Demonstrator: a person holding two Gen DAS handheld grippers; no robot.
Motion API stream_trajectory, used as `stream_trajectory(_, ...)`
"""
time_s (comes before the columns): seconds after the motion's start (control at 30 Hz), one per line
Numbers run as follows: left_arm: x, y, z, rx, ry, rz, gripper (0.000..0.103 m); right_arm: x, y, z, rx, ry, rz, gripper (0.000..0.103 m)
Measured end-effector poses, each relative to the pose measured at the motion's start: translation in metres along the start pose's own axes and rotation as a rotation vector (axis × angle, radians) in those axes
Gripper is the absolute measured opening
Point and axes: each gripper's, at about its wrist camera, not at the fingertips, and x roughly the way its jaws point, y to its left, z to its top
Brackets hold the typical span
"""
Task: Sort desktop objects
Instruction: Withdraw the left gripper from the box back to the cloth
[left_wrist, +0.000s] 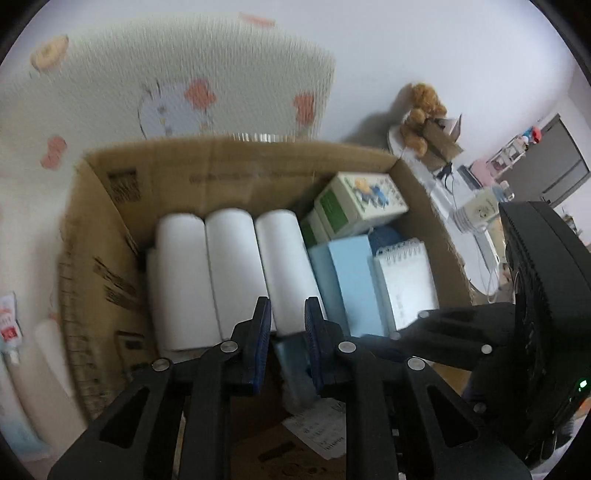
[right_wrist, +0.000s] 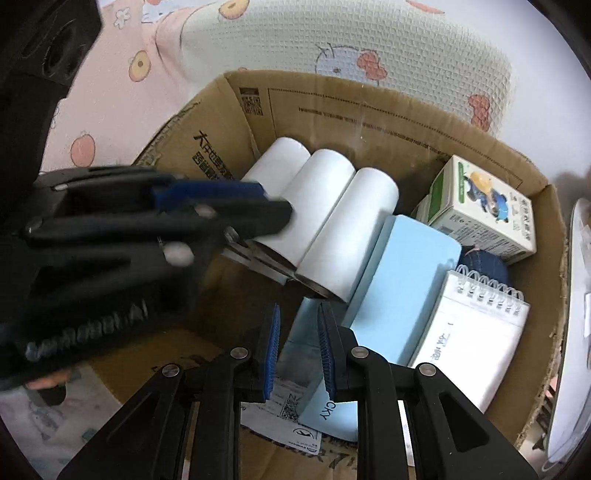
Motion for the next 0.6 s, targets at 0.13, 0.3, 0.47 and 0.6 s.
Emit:
stream_trajectory(0.13, 0.019, 0.010, 0.002, -0.075, 0.086, -0.026, 0.021, 0.011, -0.008, 0.007, 0.022, 0.018, 0.001, 0.017)
stream_trajectory(0.3, 0.027, 0.018, 0.004, -0.136, 0.091, -0.071, 0.018, 0.021, -0.015, 0.010, 0.050, 0.036, 0.016, 0.017)
stream_trajectory(0.47, 0.029, 0.018, 0.003, -0.152, 0.075, -0.079, 0.017, 0.022, -0.016, 0.012, 0.061, 0.036, 0.019, 0.017)
stream_trajectory(0.6, 0.015, 0.014, 0.006, -0.146, 0.004, -0.020, 0.018, 0.014, -0.009, 0.010, 0.051, 0.004, 0.002, 0.017)
